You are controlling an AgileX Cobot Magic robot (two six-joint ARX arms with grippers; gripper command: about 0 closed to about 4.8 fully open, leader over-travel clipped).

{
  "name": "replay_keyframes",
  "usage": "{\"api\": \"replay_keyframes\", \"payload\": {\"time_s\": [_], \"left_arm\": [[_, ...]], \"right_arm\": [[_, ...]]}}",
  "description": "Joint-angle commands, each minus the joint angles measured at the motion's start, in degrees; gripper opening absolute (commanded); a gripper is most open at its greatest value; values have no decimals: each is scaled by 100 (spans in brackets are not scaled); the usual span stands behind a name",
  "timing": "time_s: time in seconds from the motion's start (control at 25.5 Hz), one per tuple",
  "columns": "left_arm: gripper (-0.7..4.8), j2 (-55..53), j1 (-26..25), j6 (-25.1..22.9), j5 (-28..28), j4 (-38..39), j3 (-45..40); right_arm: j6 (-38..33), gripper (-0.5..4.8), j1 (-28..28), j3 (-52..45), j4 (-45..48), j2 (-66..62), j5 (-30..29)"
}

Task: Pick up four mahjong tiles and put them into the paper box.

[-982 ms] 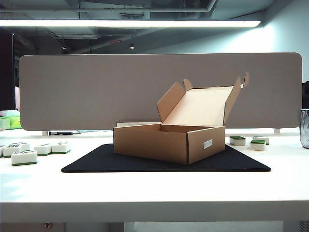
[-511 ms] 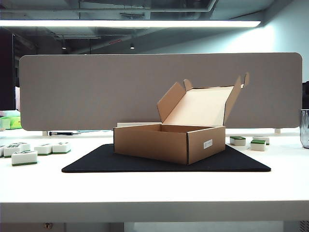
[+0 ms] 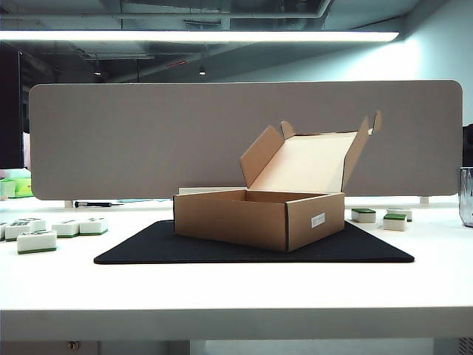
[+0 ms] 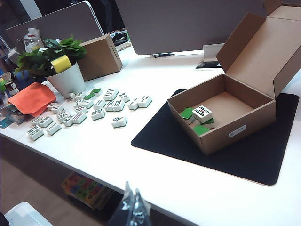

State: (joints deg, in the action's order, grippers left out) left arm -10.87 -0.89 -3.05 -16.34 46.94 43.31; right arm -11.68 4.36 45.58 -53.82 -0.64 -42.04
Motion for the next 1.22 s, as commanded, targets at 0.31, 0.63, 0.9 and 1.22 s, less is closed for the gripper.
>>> {"api": "replay_keyframes", "payload": {"time_s": [0.31,0.63,0.9,1.22], "left_arm": [[341,450,-98,308,-35,-2295,-2050],[341,1078,-94,306,72,-3392,-3331],[341,1078,-87,245,1010,-3665,-3904],[341,1078,-85,170,1261,-3661,-4297]], "right_arm": [[13,-1,0,17,94,63,-7],[13,-1,0,26,92,66,-9],[15,-1,0,24,94,63,-7],[13,-1,0,26,94,66,-7]]}}
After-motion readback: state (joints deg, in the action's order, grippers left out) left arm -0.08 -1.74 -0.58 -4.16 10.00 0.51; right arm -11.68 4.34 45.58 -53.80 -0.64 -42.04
